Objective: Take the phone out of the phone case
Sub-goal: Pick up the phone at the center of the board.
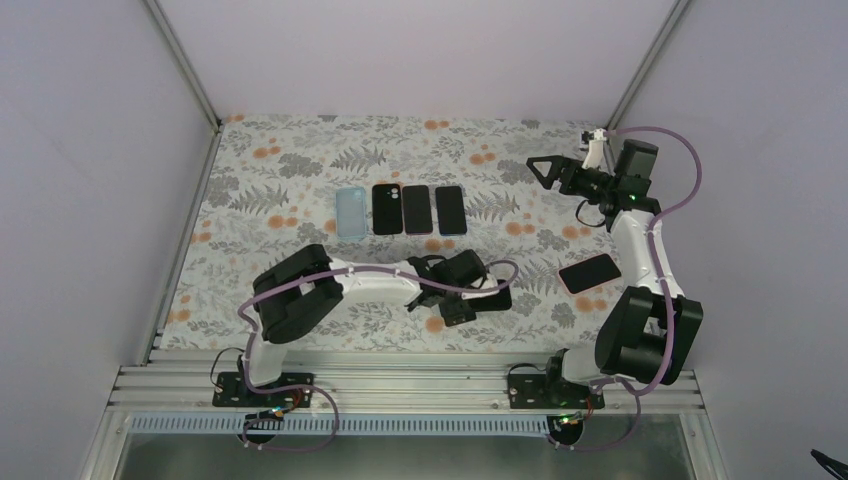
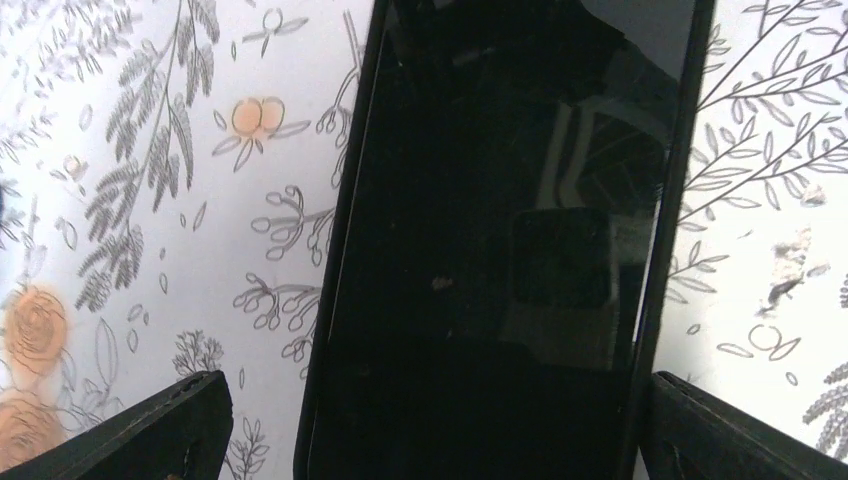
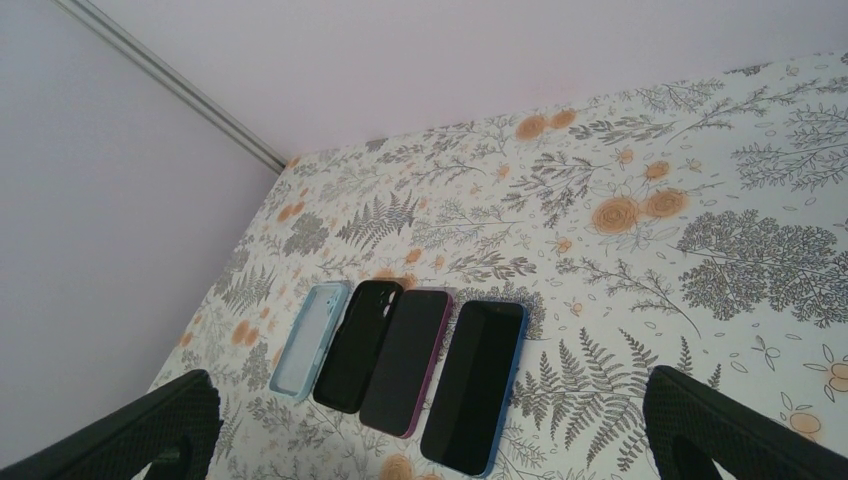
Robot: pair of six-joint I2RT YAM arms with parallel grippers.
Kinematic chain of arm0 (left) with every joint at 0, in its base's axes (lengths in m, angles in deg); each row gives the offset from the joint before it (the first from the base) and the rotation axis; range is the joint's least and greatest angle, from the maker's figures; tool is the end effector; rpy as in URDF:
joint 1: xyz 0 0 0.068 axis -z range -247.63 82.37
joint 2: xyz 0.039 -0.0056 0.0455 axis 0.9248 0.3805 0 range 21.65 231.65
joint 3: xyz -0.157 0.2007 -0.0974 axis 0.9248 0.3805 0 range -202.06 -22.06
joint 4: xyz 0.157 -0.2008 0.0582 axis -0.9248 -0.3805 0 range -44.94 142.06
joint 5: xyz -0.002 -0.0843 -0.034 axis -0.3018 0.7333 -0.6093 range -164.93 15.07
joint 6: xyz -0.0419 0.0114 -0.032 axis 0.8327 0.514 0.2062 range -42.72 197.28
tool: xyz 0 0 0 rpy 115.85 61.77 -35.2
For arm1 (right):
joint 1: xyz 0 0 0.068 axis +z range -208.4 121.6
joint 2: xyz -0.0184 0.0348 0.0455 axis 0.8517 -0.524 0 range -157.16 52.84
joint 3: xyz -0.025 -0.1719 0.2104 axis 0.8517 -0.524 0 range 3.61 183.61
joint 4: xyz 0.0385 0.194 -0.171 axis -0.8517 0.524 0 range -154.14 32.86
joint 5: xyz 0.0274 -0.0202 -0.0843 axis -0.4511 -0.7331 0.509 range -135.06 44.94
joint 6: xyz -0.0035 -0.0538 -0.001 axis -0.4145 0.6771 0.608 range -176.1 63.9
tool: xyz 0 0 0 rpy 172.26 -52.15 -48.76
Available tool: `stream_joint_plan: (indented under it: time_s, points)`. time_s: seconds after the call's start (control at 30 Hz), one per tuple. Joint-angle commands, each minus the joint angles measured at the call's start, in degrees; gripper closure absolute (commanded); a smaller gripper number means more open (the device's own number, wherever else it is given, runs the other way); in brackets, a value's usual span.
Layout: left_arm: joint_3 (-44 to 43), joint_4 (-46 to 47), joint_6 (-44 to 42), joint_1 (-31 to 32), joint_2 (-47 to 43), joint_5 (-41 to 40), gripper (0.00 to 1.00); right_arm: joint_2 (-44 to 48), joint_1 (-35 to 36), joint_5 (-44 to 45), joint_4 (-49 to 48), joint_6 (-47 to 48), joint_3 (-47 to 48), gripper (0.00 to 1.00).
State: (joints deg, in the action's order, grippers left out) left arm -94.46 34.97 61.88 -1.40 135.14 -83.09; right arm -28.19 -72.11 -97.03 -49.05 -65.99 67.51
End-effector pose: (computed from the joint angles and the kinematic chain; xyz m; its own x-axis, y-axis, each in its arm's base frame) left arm 0.1685 -0.3704 0.1469 -0.0977 0.8738 -0.4764 0.9352 0.2442 0.2563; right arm 0.3095 -0.0466 0.3083 -0.5964 0.2545 -0.7613 -0.4049 0.7235 0.5591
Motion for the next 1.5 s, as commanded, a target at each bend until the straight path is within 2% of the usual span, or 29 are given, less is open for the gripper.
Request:
stream_joint_plan:
  time_s: [0.0,0.3,0.7,0.87,1.0,1.1,1.3,1.47]
  points:
    - [-2.18,-3.72,3.1,-2.32,-0.72,9.87,0.0,0.44,-0.66,-0.86,-1.21,0.41,-0.53,0.01]
    - [-8.48,-8.79,-3.09,-5.37,4.22,18.18,0.0,0.0,-0.61,-1.47,-1.21,0.56,-0.51,0.01]
    - [-14.87,-14.22,-4.39,-5.59,12.03,19.26,0.0,0.26,-0.62,-1.64,-1.38,0.86,-1.06,0.01]
    - [-16.6,-15.98,-4.8,-5.5,13.71,18.16,0.18,0.55,-0.61,-1.57,-1.3,0.95,-1.06,0.01]
    - [-16.97,-15.88,-4.46,-5.5,12.17,14.29,0.29,0.79,-0.62,-1.08,-0.96,1.38,-0.64,0.01]
    - [-15.1,-13.17,-2.53,-5.65,8.96,12.33,0.34,0.68,-0.68,-1.11,-0.63,1.55,-0.1,0.01]
    - [-8.79,-7.37,1.1,-6.9,-0.62,13.63,0.41,1.59,-0.86,0.73,0.21,1.11,1.73,0.01]
    - [-7.96,-5.6,1.78,-8.68,-5.56,14.02,0.47,0.98,-0.83,-1.28,0.45,-1.65,3.0,0.01]
